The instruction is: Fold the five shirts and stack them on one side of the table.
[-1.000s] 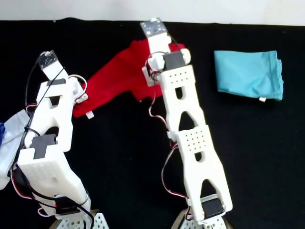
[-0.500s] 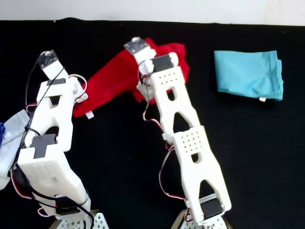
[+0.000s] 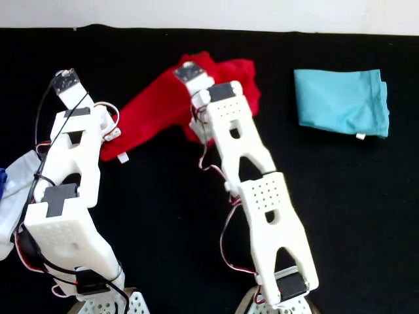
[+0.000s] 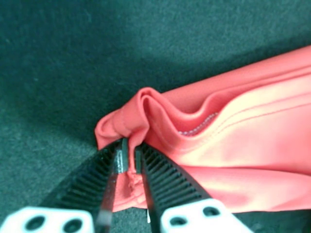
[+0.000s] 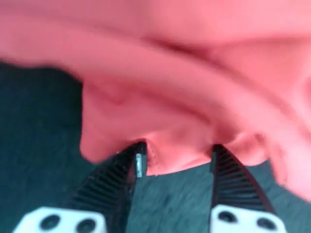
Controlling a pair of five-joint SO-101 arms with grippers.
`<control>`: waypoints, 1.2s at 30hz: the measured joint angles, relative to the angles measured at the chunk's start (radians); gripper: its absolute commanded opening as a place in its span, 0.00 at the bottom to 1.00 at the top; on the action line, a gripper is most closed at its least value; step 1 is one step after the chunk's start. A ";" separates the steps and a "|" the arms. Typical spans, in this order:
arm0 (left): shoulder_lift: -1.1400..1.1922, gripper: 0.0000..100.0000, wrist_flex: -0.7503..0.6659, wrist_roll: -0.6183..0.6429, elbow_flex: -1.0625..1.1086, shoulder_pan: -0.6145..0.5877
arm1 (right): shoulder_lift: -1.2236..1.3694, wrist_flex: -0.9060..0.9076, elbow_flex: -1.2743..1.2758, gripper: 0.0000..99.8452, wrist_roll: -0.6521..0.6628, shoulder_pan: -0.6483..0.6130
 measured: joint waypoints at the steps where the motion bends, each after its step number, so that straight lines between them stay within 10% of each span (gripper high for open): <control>1: 0.000 0.01 0.000 0.000 0.000 0.000 | -0.003 -0.023 0.011 0.00 0.000 0.005; 23: 0.000 0.01 0.000 0.002 -0.002 0.000 | -0.227 0.308 -0.322 0.01 0.144 0.114; 36: 0.002 0.01 0.000 0.002 -0.011 0.015 | -0.885 0.293 0.683 0.01 0.304 0.074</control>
